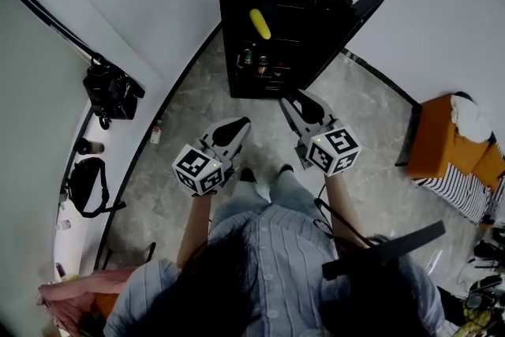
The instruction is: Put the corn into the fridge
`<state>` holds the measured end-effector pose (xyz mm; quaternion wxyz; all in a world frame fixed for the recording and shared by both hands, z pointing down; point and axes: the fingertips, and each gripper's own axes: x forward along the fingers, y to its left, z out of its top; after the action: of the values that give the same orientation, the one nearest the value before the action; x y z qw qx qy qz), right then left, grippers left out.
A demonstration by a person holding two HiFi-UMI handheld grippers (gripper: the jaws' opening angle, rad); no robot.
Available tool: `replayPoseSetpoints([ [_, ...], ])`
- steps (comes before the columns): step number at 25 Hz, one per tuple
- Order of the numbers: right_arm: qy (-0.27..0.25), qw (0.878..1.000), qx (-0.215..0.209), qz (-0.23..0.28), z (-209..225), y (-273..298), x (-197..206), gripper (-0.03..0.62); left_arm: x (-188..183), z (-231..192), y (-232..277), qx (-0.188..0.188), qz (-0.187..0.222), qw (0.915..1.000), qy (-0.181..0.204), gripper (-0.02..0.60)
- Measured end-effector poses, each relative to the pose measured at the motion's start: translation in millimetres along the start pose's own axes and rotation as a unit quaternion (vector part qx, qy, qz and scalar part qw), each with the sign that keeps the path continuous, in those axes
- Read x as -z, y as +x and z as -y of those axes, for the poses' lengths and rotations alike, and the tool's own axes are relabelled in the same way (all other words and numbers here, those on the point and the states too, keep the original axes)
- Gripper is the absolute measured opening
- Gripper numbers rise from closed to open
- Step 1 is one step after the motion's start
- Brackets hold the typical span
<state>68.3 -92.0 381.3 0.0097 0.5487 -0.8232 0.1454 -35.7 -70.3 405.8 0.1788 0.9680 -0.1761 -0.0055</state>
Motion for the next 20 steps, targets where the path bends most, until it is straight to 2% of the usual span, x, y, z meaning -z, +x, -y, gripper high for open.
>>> replayPoseSetpoints([
  [4, 0.002, 1.0, -0.009, -0.004, -6, -13, 1, 0.13, -5, 22, 8, 0.016, 0.002, 0.9999, 0.005, 0.008],
  [9, -0.021, 1.0, -0.018, -0.011, -7, -39, -1, 0.121, -7, 50, 23, 0.012, 0.005, 0.9999, 0.01, 0.008],
  [20, -0.032, 0.998, -0.056, -0.012, 12, -138, 2, 0.109, 16, 127, 55, -0.035, 0.015, 0.9993, 0.005, 0.008],
])
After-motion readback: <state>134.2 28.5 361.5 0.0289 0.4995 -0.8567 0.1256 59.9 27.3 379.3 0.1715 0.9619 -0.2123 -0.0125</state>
